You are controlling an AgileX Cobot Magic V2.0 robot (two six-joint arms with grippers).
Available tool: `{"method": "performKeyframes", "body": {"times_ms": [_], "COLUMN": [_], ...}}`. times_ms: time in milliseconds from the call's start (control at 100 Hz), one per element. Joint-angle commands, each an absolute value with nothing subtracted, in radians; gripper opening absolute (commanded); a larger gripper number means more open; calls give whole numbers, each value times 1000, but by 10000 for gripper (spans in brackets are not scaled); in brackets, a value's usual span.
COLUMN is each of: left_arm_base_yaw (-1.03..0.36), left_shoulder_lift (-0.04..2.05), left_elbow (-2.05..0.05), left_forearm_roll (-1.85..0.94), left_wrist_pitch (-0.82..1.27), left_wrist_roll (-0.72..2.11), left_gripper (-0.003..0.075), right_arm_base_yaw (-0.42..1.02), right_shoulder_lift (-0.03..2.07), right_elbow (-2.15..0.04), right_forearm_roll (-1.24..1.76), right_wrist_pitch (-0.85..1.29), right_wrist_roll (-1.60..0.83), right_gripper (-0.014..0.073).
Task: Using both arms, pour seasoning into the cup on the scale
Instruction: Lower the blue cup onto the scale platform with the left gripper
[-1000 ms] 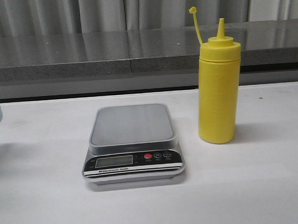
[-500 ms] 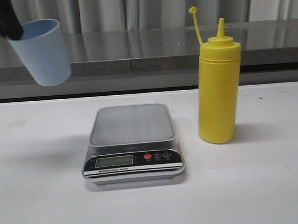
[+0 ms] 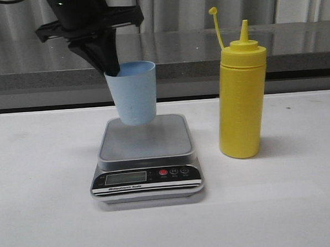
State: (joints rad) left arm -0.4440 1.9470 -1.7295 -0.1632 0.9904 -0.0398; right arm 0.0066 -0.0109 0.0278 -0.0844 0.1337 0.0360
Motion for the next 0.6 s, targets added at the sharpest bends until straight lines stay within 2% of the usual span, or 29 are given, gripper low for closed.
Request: {"method": "performKeyframes", "body": {"times_ms": [0,590], "left_arm_base_yaw": [-458,-471], "left_shoulder_lift": [1918,1957], "left_elbow": [-1789,-1796], "left_forearm_roll": [-176,-182], "left_wrist_pitch": [999,983], "left_wrist_roll": [-34,0], "left_gripper": [-18,-18], "right_arm_base_yaw": [1,1], "right_shoulder_lift": [-27,-27], "right_elbow": [28,28], "right_forearm_roll": [-92,-92], "right_wrist_pitch": [50,50], "right_wrist_roll": [23,23], "right_gripper": [-120,-120]}}
